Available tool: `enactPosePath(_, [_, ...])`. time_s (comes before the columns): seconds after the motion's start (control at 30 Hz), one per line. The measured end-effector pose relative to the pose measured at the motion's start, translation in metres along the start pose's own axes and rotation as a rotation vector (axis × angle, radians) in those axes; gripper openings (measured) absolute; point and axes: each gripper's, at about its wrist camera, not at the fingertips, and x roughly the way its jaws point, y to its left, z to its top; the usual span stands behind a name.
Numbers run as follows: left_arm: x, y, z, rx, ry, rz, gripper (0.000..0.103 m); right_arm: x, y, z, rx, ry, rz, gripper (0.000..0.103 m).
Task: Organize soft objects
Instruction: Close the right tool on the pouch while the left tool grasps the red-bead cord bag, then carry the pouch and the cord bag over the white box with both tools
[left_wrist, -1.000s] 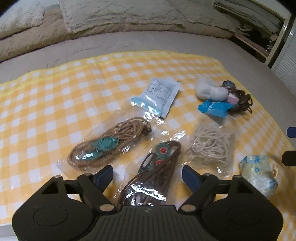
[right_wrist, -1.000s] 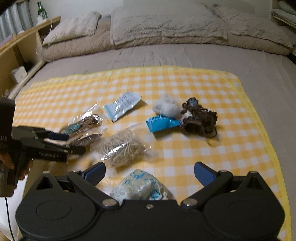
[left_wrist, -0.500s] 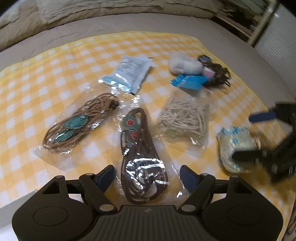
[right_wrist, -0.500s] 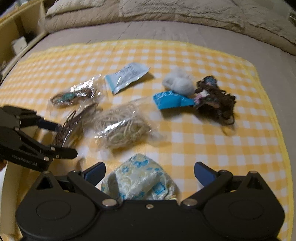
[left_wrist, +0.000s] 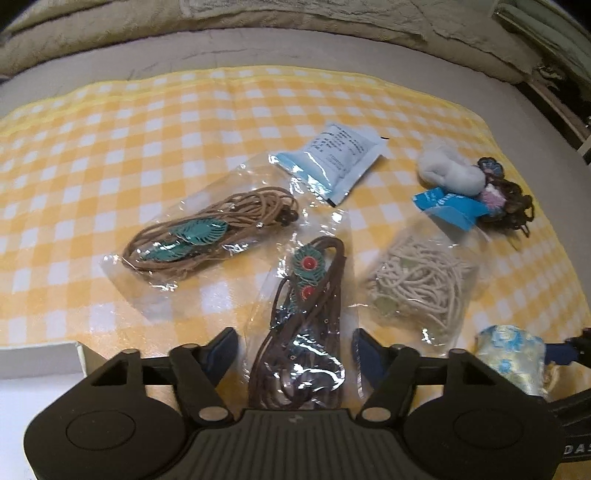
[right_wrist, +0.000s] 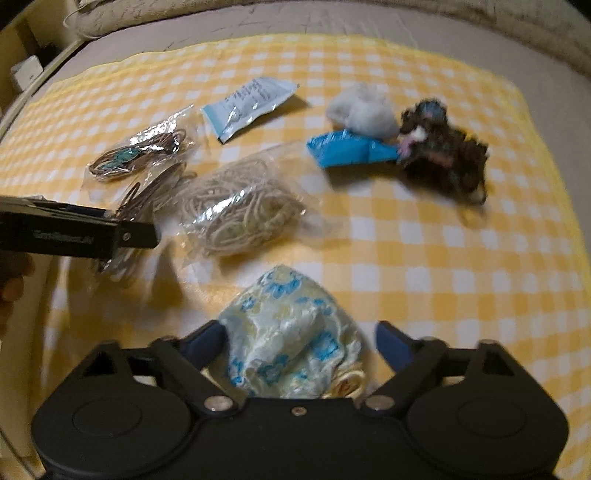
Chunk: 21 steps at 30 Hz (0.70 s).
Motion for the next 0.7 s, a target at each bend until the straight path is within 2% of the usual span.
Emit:
enactPosePath(0.1, [-0.002, 0.001, -0.002, -0.004, -0.018, 0.031, 0.05, 0.0, 0.0, -0.001, 0.032, 0.024, 0.014, 0.074])
enactPosePath(0.27, [-0.006, -0.001, -0.003, 0.013, -0.022, 0.035, 0.041, -0.005, 0.001, -0.002, 0.026, 0.026, 0.023, 0.059])
enactPosePath(0.4, [-0.013, -0.004, -0.009, 0.026, -0.007, 0.026, 0.039, -0.014, 0.001, -0.007, 0.009, 0.018, 0.029, 0.052])
enactPosePath(0.53, [-0.026, -0.005, -0.017, 0.018, 0.01, 0.025, 0.039, -0.023, 0.001, -0.011, 0.005, 0.006, 0.025, 0.05])
enactPosePath(0.7, [-0.061, -0.006, -0.023, 0.021, -0.046, 0.022, 0.039, -0.042, -0.001, -0.017, 0.026, -0.034, 0.011, 0.05])
